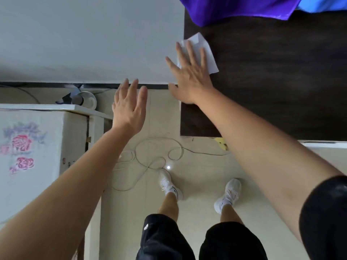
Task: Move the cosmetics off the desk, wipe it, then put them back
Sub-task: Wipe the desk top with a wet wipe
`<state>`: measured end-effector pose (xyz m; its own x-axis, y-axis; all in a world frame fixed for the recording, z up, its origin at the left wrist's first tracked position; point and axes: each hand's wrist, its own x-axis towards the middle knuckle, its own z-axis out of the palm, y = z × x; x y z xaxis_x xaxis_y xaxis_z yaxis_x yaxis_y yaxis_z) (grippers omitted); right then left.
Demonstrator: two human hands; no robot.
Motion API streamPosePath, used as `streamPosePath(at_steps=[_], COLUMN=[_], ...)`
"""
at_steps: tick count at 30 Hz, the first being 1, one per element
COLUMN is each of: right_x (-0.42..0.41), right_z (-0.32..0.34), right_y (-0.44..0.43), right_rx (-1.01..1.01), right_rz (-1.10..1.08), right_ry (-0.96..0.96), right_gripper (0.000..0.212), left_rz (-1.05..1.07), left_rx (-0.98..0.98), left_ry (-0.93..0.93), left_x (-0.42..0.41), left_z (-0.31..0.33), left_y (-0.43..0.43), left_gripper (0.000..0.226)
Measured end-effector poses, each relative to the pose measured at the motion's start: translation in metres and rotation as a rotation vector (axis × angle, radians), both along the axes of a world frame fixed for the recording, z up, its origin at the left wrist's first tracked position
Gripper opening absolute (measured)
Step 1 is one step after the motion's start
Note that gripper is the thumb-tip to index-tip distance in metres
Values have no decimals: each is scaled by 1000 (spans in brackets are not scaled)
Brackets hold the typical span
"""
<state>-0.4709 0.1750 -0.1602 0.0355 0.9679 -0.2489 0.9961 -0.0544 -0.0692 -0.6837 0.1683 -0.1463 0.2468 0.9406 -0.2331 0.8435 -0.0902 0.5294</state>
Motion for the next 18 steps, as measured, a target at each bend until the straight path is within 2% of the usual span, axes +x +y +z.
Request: streamPosePath(at_steps=[3, 5, 8, 14, 18], right_x=[-3, 6, 46, 181, 283], right_z=[3, 6, 5, -2, -3], right_y=[-69, -122, -177, -251, -265], right_rx=[28, 16, -7, -8, -91], right_rz=[87, 127, 72, -435, -807], right_ry=[82, 124, 121, 51, 53], right_gripper=[68, 70, 69, 68, 72], left_rz=[-76, -66, -58, -305, -466], left_rx=[-24, -24, -12, 175, 233], left_ry=[52, 23, 14, 146, 236], left_x=[23, 48, 88, 166, 205], left_z=[0, 1, 3, -2, -9], left_y=[13, 17, 14, -12, -37], left_gripper=[83, 77, 71, 65, 67])
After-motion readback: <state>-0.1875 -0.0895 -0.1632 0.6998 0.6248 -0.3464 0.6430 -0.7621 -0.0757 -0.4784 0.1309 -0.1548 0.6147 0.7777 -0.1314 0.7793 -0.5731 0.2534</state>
